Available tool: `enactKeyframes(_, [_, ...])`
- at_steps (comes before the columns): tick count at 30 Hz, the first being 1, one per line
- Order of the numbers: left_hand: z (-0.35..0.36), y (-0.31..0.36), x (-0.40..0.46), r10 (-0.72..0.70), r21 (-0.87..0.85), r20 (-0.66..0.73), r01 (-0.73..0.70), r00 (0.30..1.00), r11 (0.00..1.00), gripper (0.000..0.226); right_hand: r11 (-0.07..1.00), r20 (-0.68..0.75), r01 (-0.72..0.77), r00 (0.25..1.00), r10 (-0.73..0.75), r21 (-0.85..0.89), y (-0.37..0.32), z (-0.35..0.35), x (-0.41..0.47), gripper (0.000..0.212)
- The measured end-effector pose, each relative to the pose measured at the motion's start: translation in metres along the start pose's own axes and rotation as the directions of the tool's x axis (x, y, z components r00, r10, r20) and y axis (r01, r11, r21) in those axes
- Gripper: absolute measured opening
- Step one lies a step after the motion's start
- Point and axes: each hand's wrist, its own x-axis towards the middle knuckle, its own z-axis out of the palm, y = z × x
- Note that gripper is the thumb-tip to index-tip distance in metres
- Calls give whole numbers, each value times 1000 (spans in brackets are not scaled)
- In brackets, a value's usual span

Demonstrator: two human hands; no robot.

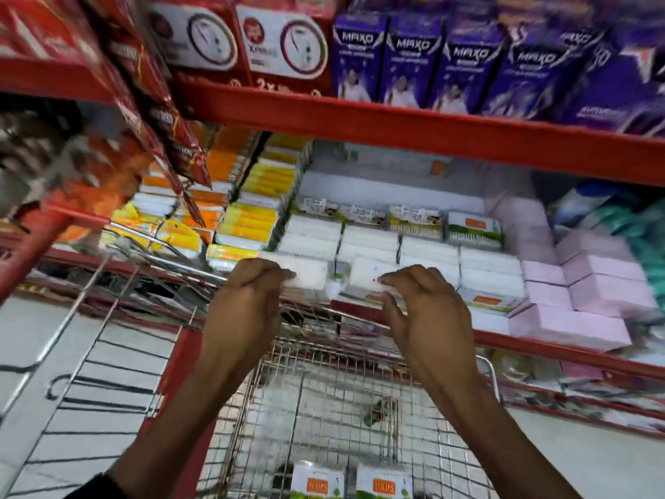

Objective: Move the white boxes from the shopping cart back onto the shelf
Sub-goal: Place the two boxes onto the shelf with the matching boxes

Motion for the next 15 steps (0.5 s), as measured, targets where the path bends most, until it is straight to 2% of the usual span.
enactKeyframes(4, [15,-10,23,-35,43,0,35,999,998,31,1000,37,-16,999,16,17,4,23,21,21])
enactKeyframes(9, [38,-27,32,-51,38,87,48,995,998,37,999,99,-17,995,22,-47,9,56,30,24])
enactKeyframes(15, [58,-32,36,-62,52,147,55,987,997,35,995,152,-14,988,30,-102,11,82,35,24])
